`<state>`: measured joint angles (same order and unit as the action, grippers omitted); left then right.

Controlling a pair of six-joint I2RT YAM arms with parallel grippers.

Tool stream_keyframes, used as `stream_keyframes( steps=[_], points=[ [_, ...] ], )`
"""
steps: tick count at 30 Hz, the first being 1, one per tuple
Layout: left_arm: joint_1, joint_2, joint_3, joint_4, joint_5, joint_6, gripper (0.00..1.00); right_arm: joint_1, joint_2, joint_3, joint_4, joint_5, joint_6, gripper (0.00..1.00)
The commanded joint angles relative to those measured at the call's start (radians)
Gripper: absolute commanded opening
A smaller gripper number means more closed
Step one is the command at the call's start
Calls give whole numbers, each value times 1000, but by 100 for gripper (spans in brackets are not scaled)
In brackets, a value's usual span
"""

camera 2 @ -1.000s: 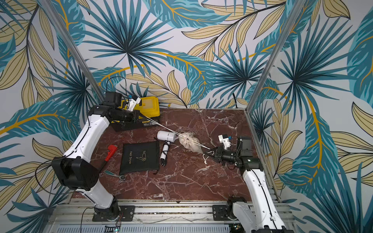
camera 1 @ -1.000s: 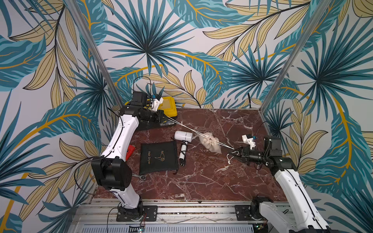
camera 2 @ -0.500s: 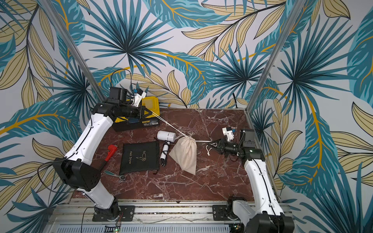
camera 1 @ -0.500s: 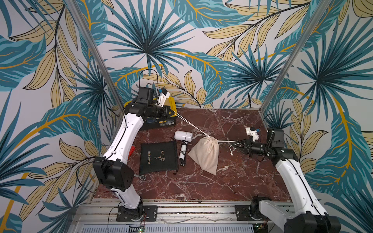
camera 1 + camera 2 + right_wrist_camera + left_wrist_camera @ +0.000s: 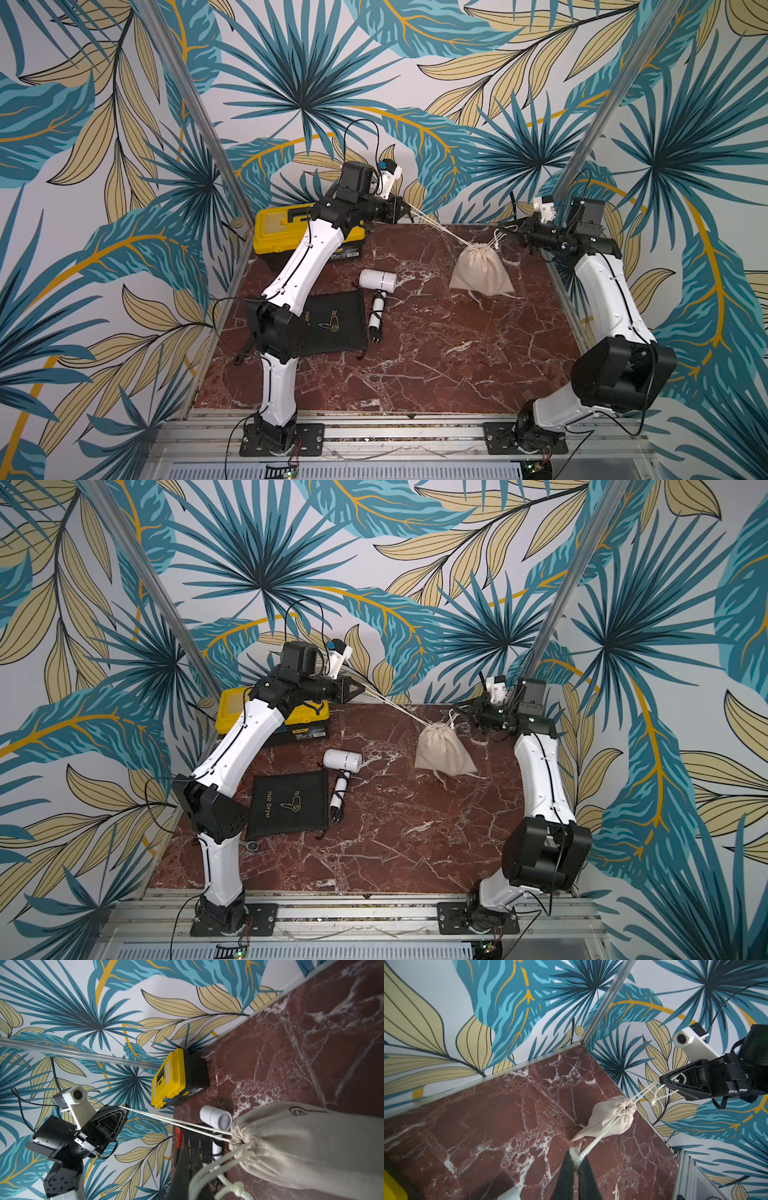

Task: Pack away hair dryers
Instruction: Place the drawstrings on both sides at the center of the board.

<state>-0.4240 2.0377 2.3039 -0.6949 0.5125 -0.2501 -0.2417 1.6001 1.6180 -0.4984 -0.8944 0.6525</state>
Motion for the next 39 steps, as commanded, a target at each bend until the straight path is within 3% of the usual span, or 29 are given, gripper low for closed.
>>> stream_keyframes(
  steps=[1,5,13,22,32,37,39],
  points=[
    [-22,24,84,96,-17,-32,0,-17,25,84,30,15,-52,0],
    [-67,44,16,101,20,-25,0,-17,22,17,16,-1,-89,0],
    [-161,-28,-300,133,26,24,0,-22,-130,-407,62,21,-206,0],
    [-215,-125,-545,150,19,11,0,-23,-243,-656,85,46,-223,0],
    [-338,-56,-591,177,51,-52,3,-33,-239,-775,3,204,-248,4],
    [-399,-3,-581,216,61,-97,6,-69,-243,-769,-61,257,-296,14],
    [-414,-6,-593,219,37,-121,17,-73,-249,-764,-92,263,-321,31]
  ],
)
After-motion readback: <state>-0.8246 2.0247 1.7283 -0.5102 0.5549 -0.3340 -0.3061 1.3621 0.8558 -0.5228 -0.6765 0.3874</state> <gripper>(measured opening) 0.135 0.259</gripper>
